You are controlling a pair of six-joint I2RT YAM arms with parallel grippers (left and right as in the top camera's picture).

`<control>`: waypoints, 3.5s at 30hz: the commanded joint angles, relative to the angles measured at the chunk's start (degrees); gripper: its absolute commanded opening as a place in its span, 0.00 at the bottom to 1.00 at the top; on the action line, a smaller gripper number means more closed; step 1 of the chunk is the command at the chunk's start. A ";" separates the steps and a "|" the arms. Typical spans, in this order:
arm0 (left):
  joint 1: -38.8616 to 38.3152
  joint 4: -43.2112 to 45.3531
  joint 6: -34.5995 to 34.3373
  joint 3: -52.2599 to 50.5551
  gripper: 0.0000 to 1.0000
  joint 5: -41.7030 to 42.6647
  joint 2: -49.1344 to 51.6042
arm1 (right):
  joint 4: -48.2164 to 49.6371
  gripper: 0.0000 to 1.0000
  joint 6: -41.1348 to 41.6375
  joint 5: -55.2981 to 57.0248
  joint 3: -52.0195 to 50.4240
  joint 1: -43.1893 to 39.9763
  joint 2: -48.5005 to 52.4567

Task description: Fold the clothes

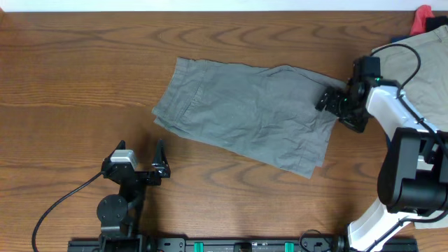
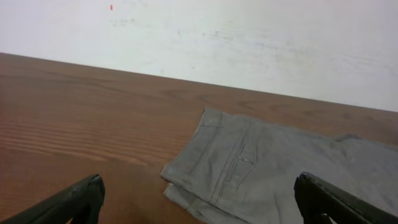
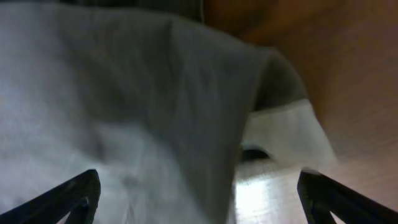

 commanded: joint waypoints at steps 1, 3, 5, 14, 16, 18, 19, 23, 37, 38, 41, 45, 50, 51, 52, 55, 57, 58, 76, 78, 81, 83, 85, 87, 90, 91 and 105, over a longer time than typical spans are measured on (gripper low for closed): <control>-0.11 -1.92 0.57 -1.01 0.98 0.66 -0.31 | 3.17 0.98 3.39 -0.74 -2.29 -0.09 -0.20; -0.11 -1.92 0.57 -1.01 0.98 0.66 -0.31 | 5.18 0.93 4.11 -0.90 -3.19 0.04 0.09; -0.11 -1.92 0.57 -1.01 0.98 0.66 -0.31 | 7.26 0.91 4.11 -0.98 -3.82 0.04 0.55; -0.11 -1.92 0.57 -1.01 0.98 0.66 -0.31 | 17.66 0.29 4.11 -0.96 -4.59 1.49 1.18; -0.11 -1.92 0.57 -1.01 0.98 0.66 -0.31 | 20.59 0.24 4.07 -0.59 -4.59 1.97 1.38; -0.11 -1.92 0.57 -1.01 0.98 0.66 -0.31 | 23.69 0.16 4.07 0.61 -4.57 2.36 1.62; -0.11 -1.92 0.57 -1.01 0.98 0.66 -0.31 | 25.05 0.12 4.07 1.18 -4.59 2.54 1.77; -0.11 -1.92 0.57 -1.01 0.98 0.66 -0.31 | 31.95 0.02 3.80 1.95 -4.59 2.62 2.60; -0.11 -1.92 0.57 -1.01 0.98 0.66 -0.31 | 24.92 0.07 -6.14 3.43 10.01 -0.55 2.64; -0.11 -1.92 0.57 -1.01 0.98 0.66 -0.31 | 22.64 0.08 -6.73 3.37 12.22 -0.76 2.64; -0.11 -1.92 0.57 -1.01 0.98 0.66 -0.31 | 15.96 0.49 -6.75 3.39 18.34 -0.74 2.64; -0.11 -1.92 0.57 -1.01 0.98 0.66 -0.31 | 9.27 0.97 -6.71 3.10 24.30 -0.72 2.64; -0.11 -1.92 0.57 -1.01 0.98 0.66 -0.31 | 2.60 0.99 -6.71 -2.89 26.77 -0.33 2.64; -0.11 -1.92 0.57 -1.01 0.98 0.66 -0.31 | 1.22 0.99 -6.71 -5.11 26.73 -0.02 2.67; -0.11 -1.92 0.57 -1.01 0.98 0.66 -0.31 | -0.04 0.99 -6.71 -7.26 26.43 0.42 2.67; -0.11 -1.92 0.57 -1.01 0.98 0.66 -0.31 | -3.23 0.99 -6.73 -11.69 24.96 2.23 2.67; -0.11 -1.92 0.57 -1.01 0.98 0.66 -0.31 | -4.31 0.99 -6.73 -11.85 23.47 3.87 2.69; -0.11 -1.92 0.57 -1.01 0.98 0.66 -0.31 | -4.28 0.98 -6.73 -11.87 22.01 5.11 2.69; -0.11 -1.92 0.57 -1.01 0.98 0.66 -0.31 | 0.22 0.36 3.45 1.27 4.26 17.18 3.08; -0.11 -1.92 0.57 -1.01 0.98 0.66 -0.31 | 1.36 0.32 5.07 1.33 2.03 17.11 3.32; -0.11 -1.92 0.57 -1.01 0.98 0.66 -0.31 | 1.60 0.27 8.26 3.45 -1.11 16.70 3.45; -0.11 -1.92 0.57 -1.01 0.98 0.66 -0.31 | 1.31 0.22 8.83 5.31 -2.36 15.96 3.45; -0.11 -1.92 0.57 -1.01 0.98 0.66 -0.31 | 0.42 0.19 9.09 7.78 -2.78 14.60 3.45; -0.11 -1.92 0.57 -1.01 0.98 0.66 -0.31 | -0.68 0.13 10.01 9.16 -2.62 12.76 3.41; -0.11 -1.92 0.57 -1.01 0.98 0.66 -0.31 | -2.23 0.01 9.86 8.41 -1.46 9.94 3.41; -0.11 -1.88 0.57 -1.01 0.98 0.66 -0.31 | -2.75 0.01 9.84 8.20 -0.96 9.27 3.41; -0.11 0.50 -1.40 -1.01 0.98 0.92 -0.31 | -7.80 0.88 -0.79 0.44 12.90 5.29 2.78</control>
